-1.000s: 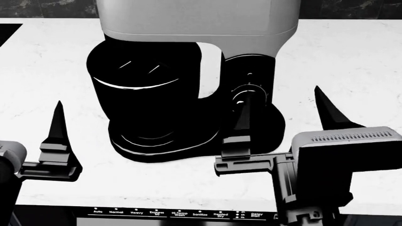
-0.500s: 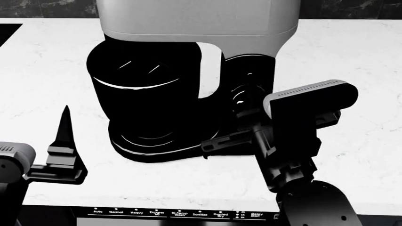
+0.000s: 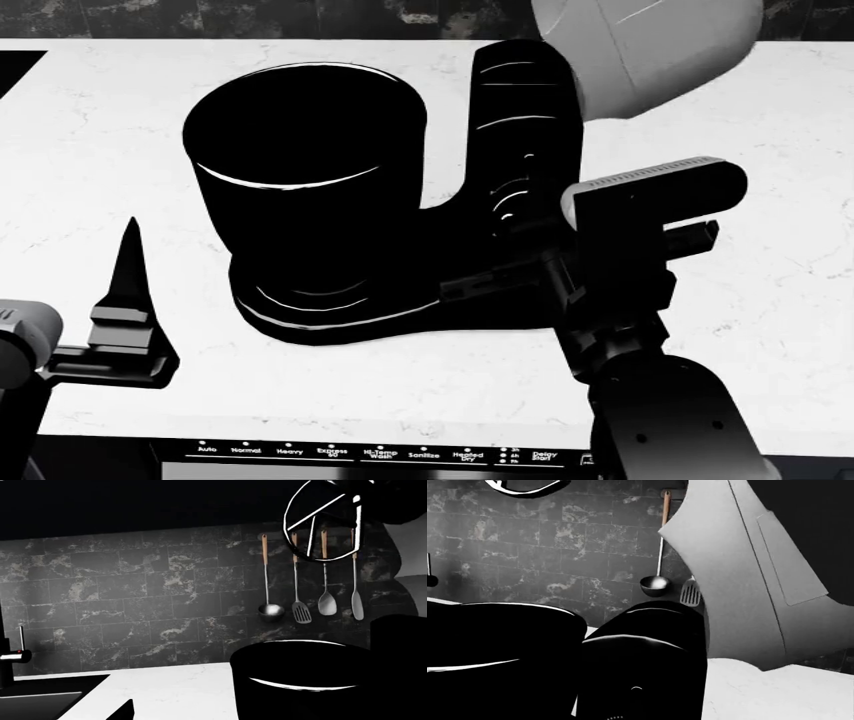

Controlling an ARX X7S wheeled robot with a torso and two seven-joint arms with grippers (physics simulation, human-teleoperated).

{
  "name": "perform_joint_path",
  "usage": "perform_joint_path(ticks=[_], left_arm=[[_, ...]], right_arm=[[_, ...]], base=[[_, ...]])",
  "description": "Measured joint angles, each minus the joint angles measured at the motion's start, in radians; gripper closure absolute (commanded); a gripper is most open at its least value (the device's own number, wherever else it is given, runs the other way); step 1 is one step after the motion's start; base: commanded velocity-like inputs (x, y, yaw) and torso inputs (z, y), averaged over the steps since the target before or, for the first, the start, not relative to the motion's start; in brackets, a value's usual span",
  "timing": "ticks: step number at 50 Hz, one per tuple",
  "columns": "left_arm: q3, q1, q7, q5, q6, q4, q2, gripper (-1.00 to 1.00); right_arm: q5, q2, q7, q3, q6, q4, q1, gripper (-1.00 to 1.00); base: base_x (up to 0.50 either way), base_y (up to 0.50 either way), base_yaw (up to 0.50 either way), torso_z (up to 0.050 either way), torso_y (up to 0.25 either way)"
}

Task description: Open the stand mixer head.

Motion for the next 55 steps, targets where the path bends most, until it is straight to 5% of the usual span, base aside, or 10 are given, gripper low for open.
perform_joint_path(ticks=[6,21,37,38,55], left_arm=[[-0.002,0.0,-0.005,-0.004,-0.003,0.009,-0.003,-1.0],[0.005,-0.004,-0.009,0.0,0.013,-0.024,-0.007,-1.0],[0.014,-0.002,-0.006,0.003,0.039,-0.078,-0.011,-1.0],[0.014,0.0,-0.006,0.004,0.042,-0.084,-0.011,-1.0],[-0.034,0.097,-0.005,-0.009,0.083,-0.111,-0.05,-1.0]], right_arm=[[-0.013,0.002,0.021,-0.005,-0.025,-0.015,-0.019,1.0],[0.005,0.049,0.159,0.085,0.044,-0.464,-0.241,1.0],[0.004,0.049,0.173,0.083,0.015,-0.504,-0.304,1.0],[0.0,0.047,0.174,0.08,0.012,-0.495,-0.302,-1.0],[-0.08,-0.007,0.198,0.028,-0.068,-0.262,-0.188,-1.0]], base=[[0.02,0.01,0.02,0.0,0.0],[0.0,0.0,0.0,0.0,0.0],[0.0,0.0,0.0,0.0,0.0],[0.0,0.0,0.0,0.0,0.0],[0.0,0.0,0.0,0.0,0.0]])
